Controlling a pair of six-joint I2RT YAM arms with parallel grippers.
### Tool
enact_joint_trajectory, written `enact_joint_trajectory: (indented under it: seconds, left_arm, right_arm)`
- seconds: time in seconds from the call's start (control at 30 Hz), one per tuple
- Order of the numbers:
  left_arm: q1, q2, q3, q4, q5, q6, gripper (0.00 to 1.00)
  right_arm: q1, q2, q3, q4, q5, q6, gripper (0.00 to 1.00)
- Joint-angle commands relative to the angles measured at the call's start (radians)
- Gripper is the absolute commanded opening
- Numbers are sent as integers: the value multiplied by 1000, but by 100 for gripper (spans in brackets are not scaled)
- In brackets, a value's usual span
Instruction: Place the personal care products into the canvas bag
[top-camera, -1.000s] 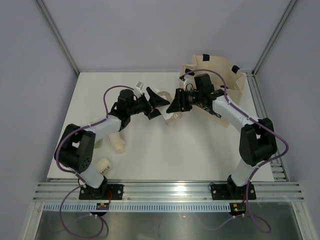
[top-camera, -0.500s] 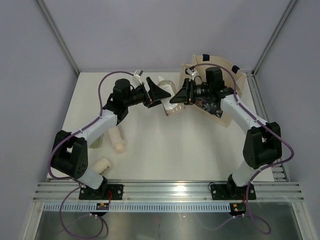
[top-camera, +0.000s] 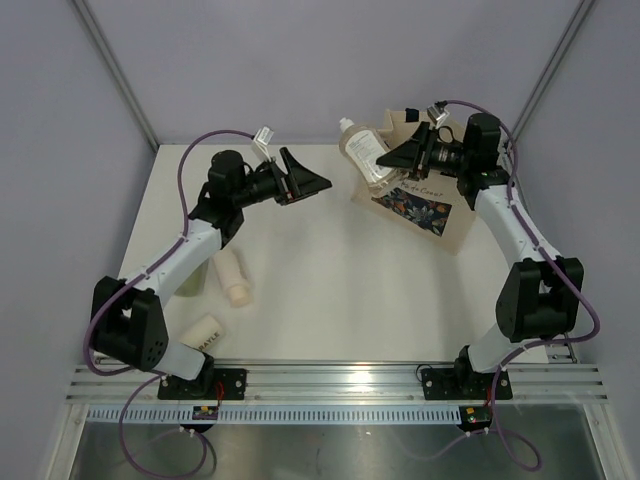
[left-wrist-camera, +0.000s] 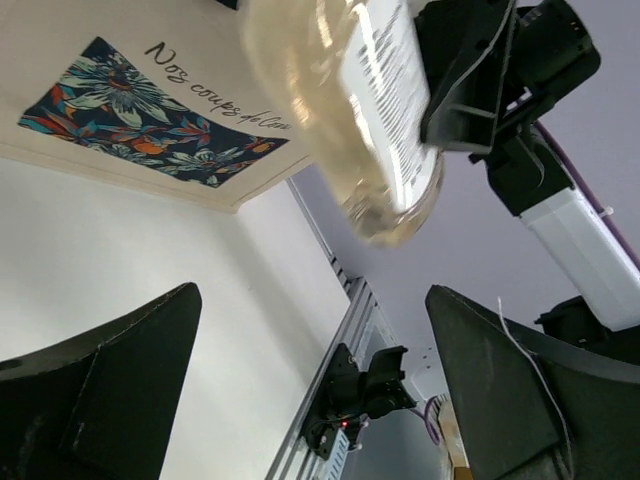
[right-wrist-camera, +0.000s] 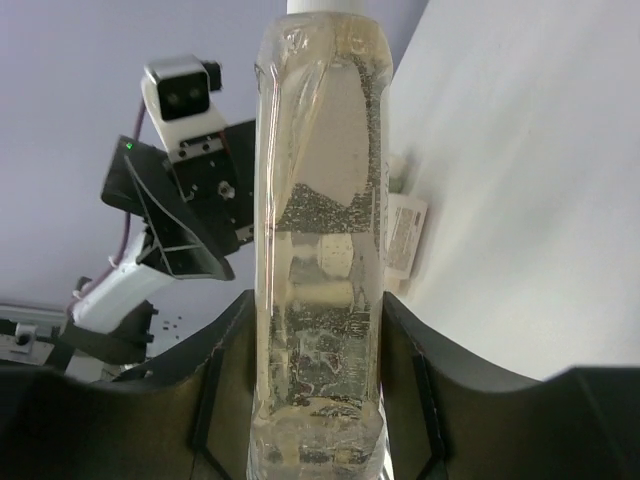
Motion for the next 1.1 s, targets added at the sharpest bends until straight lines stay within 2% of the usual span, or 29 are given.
enact_joint_trajectory:
  seconds: [0.0, 0.2, 0.33, 0.4, 0.43, 0.47, 0.57, 0.8, 0.83, 0.87, 0.93, 1.07]
  left_arm:
    - [22, -65, 27, -97, -10, 122, 99]
    - [66, -175, -10, -312, -98, 297, 99]
    - [101, -272, -108, -331, -114, 321, 99]
    - [114, -324, -166, -334, -119, 324, 99]
    - [117, -341, -180, -345, -120, 335, 99]
    - [120, -353, -192, -372, -132, 346, 99]
    - [124, -421, -218, -487, -218, 415, 99]
    - [126, -617, -261, -726, -602, 519, 99]
    - [126, -658, -270, -740, -632, 498, 99]
    - [126, -678, -290, -771, -705, 475, 99]
    - [127, -708, -315, -794, -766, 418, 99]
    - [127, -711, -370, -849, -849, 326, 99]
  right_arm:
    - [-68, -83, 96, 238, -72, 140, 0]
    - [-235, -22, 211, 148, -38, 106, 0]
    - [-317, 57, 292, 117, -8, 106, 0]
    - [-324, 104, 364, -62, 23, -50, 0]
    - [-325, 121, 452, -134, 61, -116, 0]
    - [-325, 141, 496, -238, 77, -235, 0]
    - [-325, 201, 609, -399, 127, -436, 0]
    - [-311, 225, 617, -641, 250, -803, 0]
    - [-305, 225, 613, -665, 284, -892, 0]
    - [-297, 222, 605, -703, 302, -927, 0]
    - [-274, 215, 582, -730, 365, -1012, 0]
    - [-239, 212, 562, -762, 457, -1083, 0]
